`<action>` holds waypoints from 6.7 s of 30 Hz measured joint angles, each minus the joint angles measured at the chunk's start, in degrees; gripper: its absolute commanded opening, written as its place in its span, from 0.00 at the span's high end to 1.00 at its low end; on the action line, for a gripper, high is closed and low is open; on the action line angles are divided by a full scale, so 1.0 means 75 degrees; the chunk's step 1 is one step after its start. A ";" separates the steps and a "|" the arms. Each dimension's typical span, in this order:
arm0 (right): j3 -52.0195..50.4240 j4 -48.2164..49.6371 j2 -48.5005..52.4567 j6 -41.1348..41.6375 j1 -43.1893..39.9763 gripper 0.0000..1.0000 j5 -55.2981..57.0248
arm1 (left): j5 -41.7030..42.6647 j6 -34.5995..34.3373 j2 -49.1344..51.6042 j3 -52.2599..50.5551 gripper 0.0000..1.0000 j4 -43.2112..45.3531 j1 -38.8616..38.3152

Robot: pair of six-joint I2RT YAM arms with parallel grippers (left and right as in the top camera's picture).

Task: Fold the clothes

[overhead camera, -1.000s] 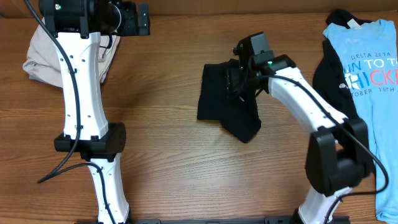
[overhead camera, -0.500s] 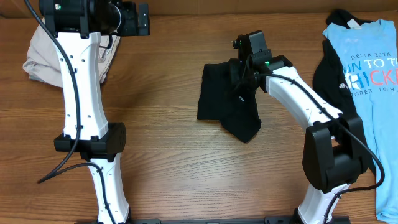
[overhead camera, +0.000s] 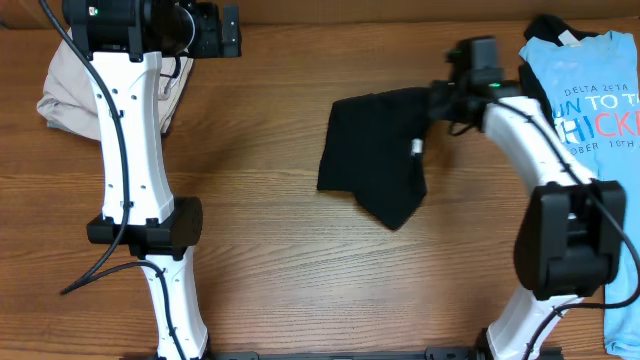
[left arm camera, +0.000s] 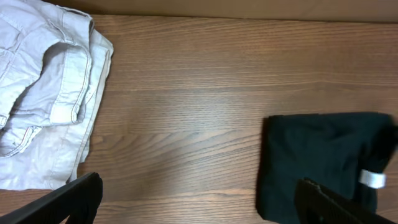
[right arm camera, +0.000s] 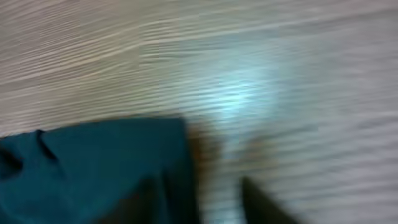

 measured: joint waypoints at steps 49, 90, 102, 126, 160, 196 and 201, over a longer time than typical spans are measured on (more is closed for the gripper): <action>0.0015 -0.2573 0.0000 -0.0498 -0.1778 0.00 -0.2165 | 0.0318 0.3608 0.0128 -0.8463 0.00 0.4829 -0.3346; 0.0015 -0.2521 0.0000 -0.0495 -0.1775 0.00 -0.2165 | -0.0976 0.3730 0.0061 -0.6356 0.00 0.2226 -0.3762; 0.0015 -0.2547 0.0000 -0.0504 -0.1778 0.00 -0.2168 | -0.1387 0.3952 0.0061 -0.8495 0.00 0.4386 -0.3993; 0.0015 -0.2535 0.0000 -0.0504 -0.1775 0.00 -0.2162 | -0.2809 0.3649 -0.0149 -0.9541 0.96 0.6100 -0.4001; 0.0015 -0.2521 0.0000 -0.0504 -0.1778 0.00 -0.2165 | -0.4919 0.2224 0.0044 -0.2597 0.96 0.2736 -0.0009; 0.0015 -0.2477 0.0000 -0.0498 -0.1705 0.00 -0.2162 | -0.4960 0.1612 0.0070 -0.4698 0.96 0.5327 0.2871; 0.0015 -0.2454 0.0000 -0.0504 -0.1620 0.00 -0.2165 | -0.4826 0.1510 0.0070 -0.4698 0.96 0.5986 0.2830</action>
